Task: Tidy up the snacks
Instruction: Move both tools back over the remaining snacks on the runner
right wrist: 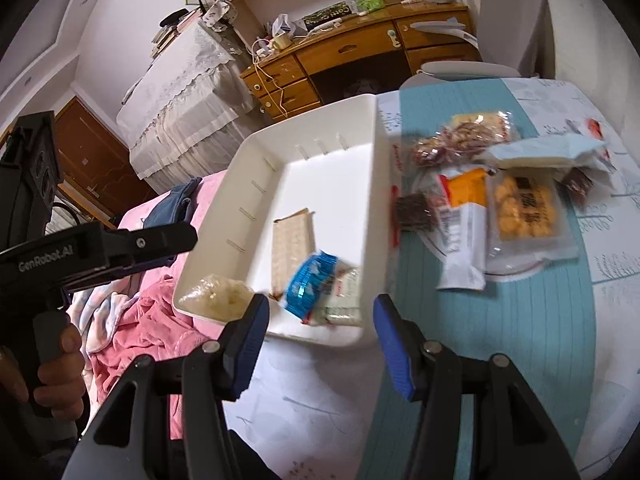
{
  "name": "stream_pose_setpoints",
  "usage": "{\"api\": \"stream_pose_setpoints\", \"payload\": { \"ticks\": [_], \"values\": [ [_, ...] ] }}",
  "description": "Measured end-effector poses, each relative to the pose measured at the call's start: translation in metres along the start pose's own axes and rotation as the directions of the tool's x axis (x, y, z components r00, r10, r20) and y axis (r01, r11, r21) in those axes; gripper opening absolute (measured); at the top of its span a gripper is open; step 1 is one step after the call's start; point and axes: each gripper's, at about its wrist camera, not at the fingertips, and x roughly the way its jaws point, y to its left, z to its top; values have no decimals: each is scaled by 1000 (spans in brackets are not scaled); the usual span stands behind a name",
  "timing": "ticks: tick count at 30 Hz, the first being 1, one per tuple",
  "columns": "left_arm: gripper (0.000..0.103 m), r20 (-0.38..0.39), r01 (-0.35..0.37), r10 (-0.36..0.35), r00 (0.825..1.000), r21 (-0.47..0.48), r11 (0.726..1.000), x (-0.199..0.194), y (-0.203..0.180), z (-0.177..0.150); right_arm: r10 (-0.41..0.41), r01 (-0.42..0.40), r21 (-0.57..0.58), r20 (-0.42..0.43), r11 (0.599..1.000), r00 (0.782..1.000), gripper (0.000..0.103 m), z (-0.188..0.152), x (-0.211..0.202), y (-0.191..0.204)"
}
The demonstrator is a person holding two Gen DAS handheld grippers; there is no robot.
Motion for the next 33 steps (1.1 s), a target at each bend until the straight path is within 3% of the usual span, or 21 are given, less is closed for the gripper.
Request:
{"api": "stream_pose_setpoints", "payload": {
  "ticks": [8, 18, 24, 33],
  "values": [
    [79, 23, 62, -63, 998, 53, 997, 2, -61, -4, -14, 14, 38, -3, 999, 1000, 55, 6, -29, -43],
    [82, -8, 101, -101, 995, 42, 994, 28, -122, -6, -29, 31, 75, -22, 997, 999, 55, 15, -60, -109],
    [87, -56, 83, -82, 995, 28, 996, 55, -153, -11, -12, 18, 134, -50, 991, 999, 55, 19, -65, -153],
    [88, -139, -7, 9, 990, 14, 1000, 112, -187, -20, 23, 1, 201, -117, 980, 993, 55, 34, -58, -214]
  ]
}}
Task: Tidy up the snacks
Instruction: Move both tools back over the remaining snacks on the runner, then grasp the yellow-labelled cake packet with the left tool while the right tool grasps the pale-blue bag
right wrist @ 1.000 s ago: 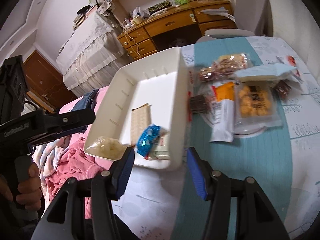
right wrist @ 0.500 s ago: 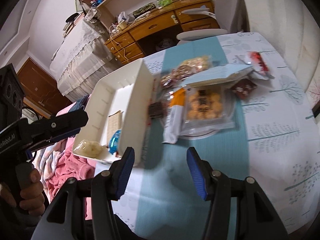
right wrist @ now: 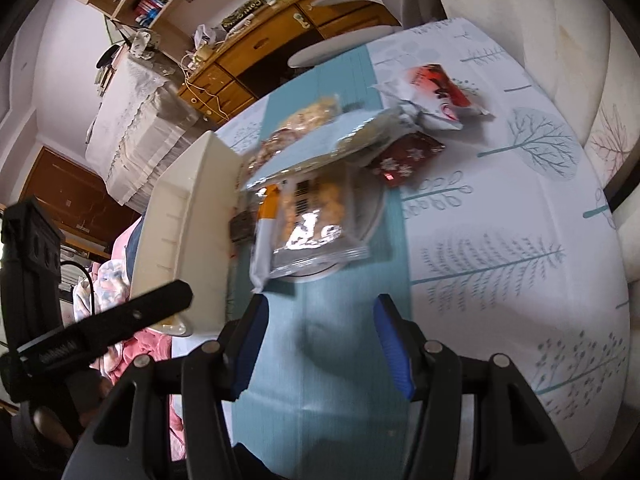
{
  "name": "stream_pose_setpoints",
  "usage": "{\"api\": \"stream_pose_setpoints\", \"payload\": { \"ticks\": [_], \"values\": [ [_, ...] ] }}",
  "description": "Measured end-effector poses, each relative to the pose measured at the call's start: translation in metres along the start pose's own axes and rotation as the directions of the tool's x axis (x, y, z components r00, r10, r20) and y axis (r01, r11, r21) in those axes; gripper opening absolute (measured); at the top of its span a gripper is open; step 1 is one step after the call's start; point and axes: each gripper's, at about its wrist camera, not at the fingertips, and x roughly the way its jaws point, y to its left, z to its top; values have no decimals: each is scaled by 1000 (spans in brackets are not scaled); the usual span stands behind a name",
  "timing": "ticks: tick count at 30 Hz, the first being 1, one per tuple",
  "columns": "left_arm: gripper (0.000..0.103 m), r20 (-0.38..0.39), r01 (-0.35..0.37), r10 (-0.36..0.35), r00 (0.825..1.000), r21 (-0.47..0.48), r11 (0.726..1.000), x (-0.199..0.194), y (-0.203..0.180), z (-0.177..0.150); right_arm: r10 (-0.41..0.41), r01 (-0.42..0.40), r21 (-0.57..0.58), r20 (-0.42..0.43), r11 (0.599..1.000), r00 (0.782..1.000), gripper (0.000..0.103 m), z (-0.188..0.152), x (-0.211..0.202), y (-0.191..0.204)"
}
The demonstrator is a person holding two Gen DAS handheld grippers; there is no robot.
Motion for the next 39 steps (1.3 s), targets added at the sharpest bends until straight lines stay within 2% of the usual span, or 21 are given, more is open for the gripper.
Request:
{"api": "stream_pose_setpoints", "payload": {
  "ticks": [2, 6, 7, 18, 25, 27, 34, 39],
  "values": [
    [89, -6, -13, 13, 1000, 0, 1000, 12, -8, 1, 13, -13, 2, -10, 1000, 1000, 56, 9, 3, -10],
    [89, -12, -39, 39, 999, 3, 999, 35, -23, 6, 40, -39, 19, -17, 999, 999, 70, 26, 5, -24],
    [89, -12, -45, 45, 999, 4, 999, 40, -26, 8, 54, -53, 30, -16, 998, 998, 70, 32, 6, -29],
    [91, -17, -104, 103, 994, -15, 995, 81, -47, 22, 168, -165, 123, -12, 979, 986, 71, 91, 26, -55],
    [92, -45, -142, 140, 989, -41, 989, 104, -52, 36, 212, -206, 149, -21, 967, 977, 71, 118, 45, -55],
    [95, -45, -158, 156, 987, -47, 986, 107, -52, 38, 218, -212, 151, -27, 966, 976, 71, 121, 50, -54],
    [96, -69, -212, 207, 976, -67, 975, 129, -49, 53, 248, -233, 149, -91, 961, 965, 71, 131, 71, -52],
    [96, -78, -231, 226, 971, -66, 971, 142, -47, 63, 247, -231, 146, -98, 962, 964, 70, 133, 79, -54]
  ]
}}
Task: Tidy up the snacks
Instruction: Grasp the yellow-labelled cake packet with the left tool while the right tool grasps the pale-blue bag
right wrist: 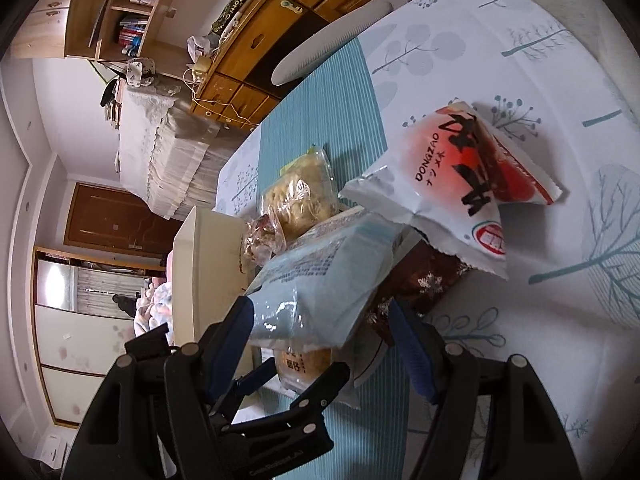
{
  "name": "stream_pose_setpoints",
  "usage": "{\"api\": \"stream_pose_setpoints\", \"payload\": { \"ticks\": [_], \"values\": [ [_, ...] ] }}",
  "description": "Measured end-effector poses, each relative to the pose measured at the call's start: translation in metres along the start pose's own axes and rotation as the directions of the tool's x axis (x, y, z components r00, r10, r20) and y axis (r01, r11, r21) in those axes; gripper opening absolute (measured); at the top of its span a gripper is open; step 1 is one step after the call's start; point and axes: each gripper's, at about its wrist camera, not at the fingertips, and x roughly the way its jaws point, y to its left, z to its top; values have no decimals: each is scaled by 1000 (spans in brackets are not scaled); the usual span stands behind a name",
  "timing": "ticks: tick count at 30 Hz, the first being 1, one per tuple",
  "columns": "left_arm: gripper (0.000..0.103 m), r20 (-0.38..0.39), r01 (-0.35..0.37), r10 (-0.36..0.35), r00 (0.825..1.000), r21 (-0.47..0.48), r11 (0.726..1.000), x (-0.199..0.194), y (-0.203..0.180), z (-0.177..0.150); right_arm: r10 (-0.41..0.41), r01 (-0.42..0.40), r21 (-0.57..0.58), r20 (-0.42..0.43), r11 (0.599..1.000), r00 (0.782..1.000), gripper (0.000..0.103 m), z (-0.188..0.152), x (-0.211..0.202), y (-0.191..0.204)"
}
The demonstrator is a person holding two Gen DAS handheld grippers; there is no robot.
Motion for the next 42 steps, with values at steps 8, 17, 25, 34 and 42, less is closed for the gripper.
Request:
{"api": "stream_pose_setpoints", "payload": {
  "ticks": [8, 17, 25, 34, 42],
  "values": [
    [95, -30, -18, 18, 999, -6, 1000, 20, -9, 14, -5, 5, 0, -27, 1000, 1000, 53, 2, 12, -3],
    [83, -17, 12, -12, 1000, -25, 1000, 18, -3, 16, 16, -16, -4, -16, 1000, 1000, 36, 1, 10, -4],
    [80, -49, 63, -68, 997, -93, 994, 9, 5, 16, 43, -43, -33, 12, 999, 999, 25, -2, 1, 5],
    [80, -81, 103, -111, 991, -92, 990, -14, 10, 7, 38, -32, -98, 67, 995, 997, 20, -12, -25, 26],
    [80, -103, 105, -110, 989, -60, 993, -49, 21, -2, 33, -14, -141, 129, 990, 991, 20, -29, -53, 47]
  ]
}}
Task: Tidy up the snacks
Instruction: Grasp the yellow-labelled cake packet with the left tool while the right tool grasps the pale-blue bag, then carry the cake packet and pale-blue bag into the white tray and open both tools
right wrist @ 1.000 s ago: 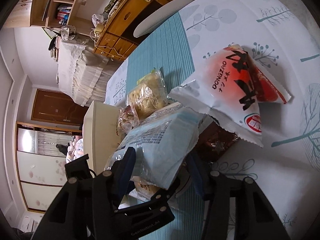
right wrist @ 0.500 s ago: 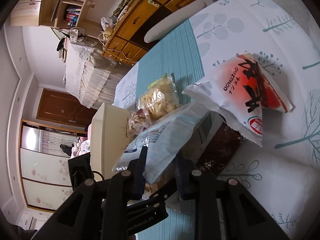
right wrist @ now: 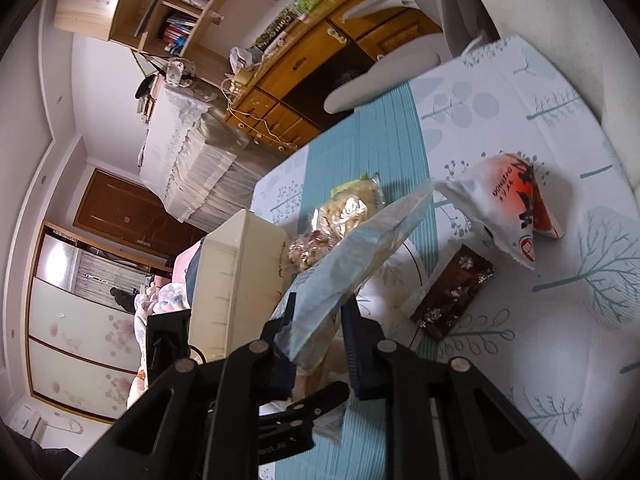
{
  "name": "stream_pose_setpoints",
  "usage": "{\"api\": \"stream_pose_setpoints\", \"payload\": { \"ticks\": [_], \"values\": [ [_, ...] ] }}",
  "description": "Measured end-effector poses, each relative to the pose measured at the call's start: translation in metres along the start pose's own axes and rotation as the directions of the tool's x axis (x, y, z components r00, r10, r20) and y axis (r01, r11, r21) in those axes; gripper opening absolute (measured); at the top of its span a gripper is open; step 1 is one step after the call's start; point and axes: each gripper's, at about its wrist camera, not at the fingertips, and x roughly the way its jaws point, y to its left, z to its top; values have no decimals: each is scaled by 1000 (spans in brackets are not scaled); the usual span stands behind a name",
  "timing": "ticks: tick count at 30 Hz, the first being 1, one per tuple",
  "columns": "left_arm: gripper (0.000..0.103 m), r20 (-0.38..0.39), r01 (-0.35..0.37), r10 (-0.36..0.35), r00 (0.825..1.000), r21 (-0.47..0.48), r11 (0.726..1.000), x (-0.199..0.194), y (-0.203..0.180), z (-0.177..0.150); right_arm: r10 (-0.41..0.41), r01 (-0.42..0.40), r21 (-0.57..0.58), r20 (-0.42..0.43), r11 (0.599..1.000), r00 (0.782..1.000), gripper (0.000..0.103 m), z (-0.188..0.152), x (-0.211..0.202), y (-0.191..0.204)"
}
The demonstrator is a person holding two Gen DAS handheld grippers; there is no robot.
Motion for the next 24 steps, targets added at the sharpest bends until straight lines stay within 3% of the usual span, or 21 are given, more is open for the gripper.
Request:
{"api": "stream_pose_setpoints", "payload": {
  "ticks": [8, 24],
  "values": [
    [80, 10, -10, 10, 1000, 36, 999, -46, 19, -20, -14, 16, -36, 57, 999, 998, 19, -12, -33, 30],
    [80, 41, 63, -67, 997, 93, 994, -134, 90, -32, 50, -27, -116, 202, 993, 978, 19, -37, -65, 118]
  ]
}}
